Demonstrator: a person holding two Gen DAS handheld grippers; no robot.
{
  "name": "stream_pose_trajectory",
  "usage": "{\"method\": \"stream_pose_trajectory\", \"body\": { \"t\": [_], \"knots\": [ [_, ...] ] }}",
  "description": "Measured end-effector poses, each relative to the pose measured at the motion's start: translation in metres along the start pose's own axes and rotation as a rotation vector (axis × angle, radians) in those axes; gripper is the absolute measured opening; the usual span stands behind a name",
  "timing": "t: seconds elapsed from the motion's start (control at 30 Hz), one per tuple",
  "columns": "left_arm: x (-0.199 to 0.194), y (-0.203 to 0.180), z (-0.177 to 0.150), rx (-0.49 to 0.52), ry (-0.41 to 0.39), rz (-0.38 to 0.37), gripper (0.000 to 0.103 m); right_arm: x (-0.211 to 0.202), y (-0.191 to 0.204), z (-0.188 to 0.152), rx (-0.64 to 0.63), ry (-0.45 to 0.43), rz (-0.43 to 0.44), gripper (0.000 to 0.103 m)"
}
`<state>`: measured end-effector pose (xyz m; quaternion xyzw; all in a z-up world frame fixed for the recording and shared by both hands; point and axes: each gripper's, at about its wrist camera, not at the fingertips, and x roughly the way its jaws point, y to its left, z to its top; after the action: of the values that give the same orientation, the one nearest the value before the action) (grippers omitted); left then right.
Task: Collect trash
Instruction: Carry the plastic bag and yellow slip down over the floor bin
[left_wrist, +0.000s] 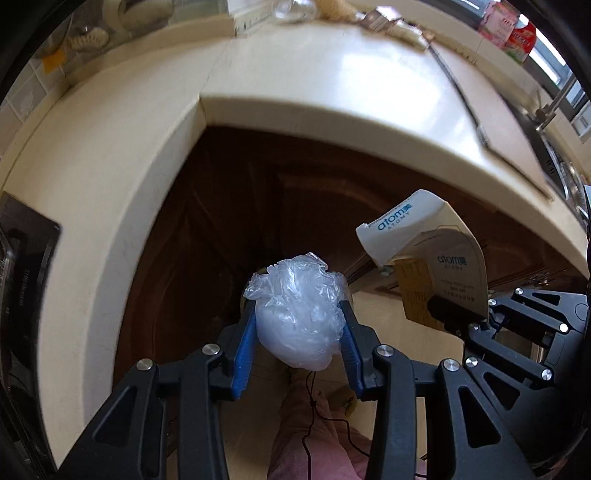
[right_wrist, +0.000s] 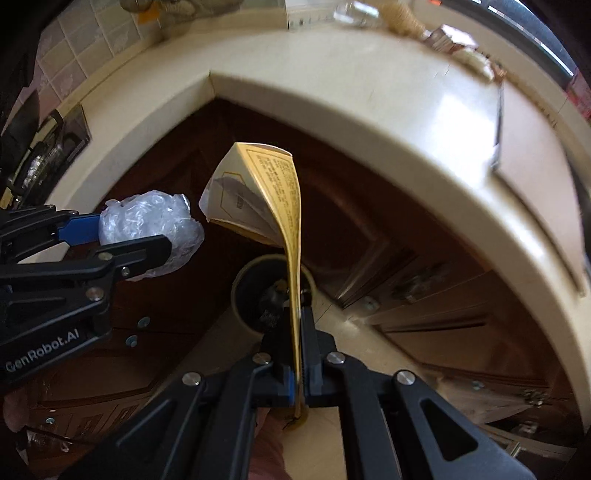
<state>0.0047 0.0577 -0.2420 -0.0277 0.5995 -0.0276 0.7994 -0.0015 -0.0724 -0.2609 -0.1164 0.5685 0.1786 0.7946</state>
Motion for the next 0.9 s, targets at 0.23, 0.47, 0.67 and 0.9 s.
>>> {"method": "stream_pose_trajectory", "body": {
  "t": [0.23,0.47,0.67,0.9],
  "knots": [
    [0.081,0.019,-0.011,-0.018,0.069,0.018,0.040,0.082,0.010,-0.003,0.014,0.100,0.033,0.003],
    [0.162,0.040,-0.020,-0.050,0.088,0.019,0.040,0.169,0.003,-0.006,0.041,0.153,0.058,0.003],
    [0.225,0.049,-0.026,-0.050,0.100,0.046,0.041,0.237,-0.002,-0.012,0.057,0.193,0.090,0.003],
    [0.268,0.054,-0.031,-0.045,0.123,0.048,0.042,0.283,0.010,-0.021,0.053,0.220,0.089,0.003]
  ]
}}
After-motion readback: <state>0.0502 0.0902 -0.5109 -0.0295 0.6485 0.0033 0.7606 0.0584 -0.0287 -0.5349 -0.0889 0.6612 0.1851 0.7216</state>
